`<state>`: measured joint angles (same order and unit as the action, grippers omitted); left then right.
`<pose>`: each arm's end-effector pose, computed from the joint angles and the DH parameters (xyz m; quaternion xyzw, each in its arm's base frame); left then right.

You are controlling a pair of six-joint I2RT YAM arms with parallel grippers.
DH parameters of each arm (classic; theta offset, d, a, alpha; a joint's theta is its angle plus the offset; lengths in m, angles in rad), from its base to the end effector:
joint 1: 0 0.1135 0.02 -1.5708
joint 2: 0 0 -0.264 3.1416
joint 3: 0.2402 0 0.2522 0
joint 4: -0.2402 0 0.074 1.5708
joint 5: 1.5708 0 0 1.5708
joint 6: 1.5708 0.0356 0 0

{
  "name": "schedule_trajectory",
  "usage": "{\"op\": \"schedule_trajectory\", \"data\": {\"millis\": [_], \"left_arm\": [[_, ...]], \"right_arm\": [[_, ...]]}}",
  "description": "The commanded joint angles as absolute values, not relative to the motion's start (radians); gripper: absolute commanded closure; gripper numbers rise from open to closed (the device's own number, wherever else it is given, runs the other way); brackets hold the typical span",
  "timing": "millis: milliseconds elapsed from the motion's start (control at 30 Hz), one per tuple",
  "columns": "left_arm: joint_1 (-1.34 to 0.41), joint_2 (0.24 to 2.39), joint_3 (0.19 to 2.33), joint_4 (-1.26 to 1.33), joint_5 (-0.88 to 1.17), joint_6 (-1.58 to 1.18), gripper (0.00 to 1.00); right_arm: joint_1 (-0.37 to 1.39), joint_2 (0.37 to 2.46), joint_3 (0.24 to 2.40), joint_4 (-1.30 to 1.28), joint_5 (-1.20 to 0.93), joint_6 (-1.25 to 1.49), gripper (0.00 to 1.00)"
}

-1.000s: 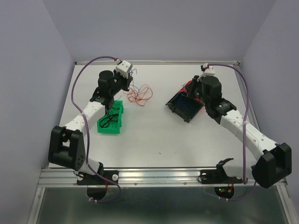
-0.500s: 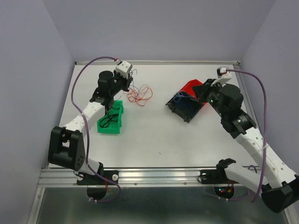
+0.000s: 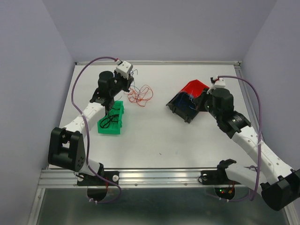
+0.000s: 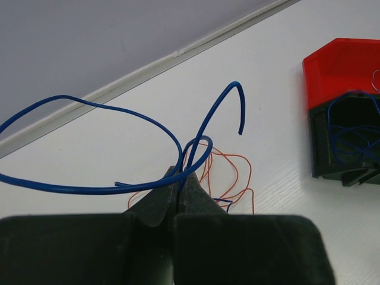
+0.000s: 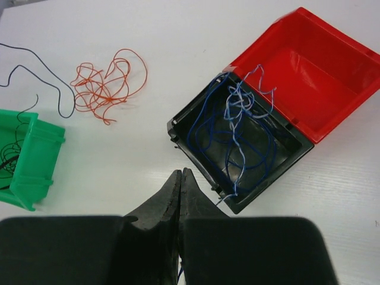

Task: Untangle the cables

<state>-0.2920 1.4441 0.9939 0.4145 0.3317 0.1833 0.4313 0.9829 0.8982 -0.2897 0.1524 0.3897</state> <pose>0.3231 -0.1092 0.3190 0.2785 0.6628 -0.1558 0.6774 0.2061 0.0889 0.3323 0.0257 0.8247 0.1664 0.5400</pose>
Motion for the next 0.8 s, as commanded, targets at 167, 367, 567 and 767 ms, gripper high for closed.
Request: {"op": "schedule_trajectory", "data": {"millis": [167,367,567,767], "left_arm": [[-0.290,1.394,0.989,0.462,0.356,0.176,1.00],[-0.288,1.397,0.989,0.460,0.359,0.176,1.00],[-0.290,1.394,0.989,0.459,0.354,0.176,1.00],[-0.288,1.397,0.991,0.459,0.357,0.176,1.00]], "right_arm": [[0.425,0.864,0.865,-0.296,0.141,0.393,0.99],[0.426,0.836,0.868,-0.379,0.156,0.400,0.99],[0.426,0.883,0.873,-0.388,0.198,0.411,0.99],[0.428,1.098,0.935,-0.387,0.268,0.414,0.99]]}}
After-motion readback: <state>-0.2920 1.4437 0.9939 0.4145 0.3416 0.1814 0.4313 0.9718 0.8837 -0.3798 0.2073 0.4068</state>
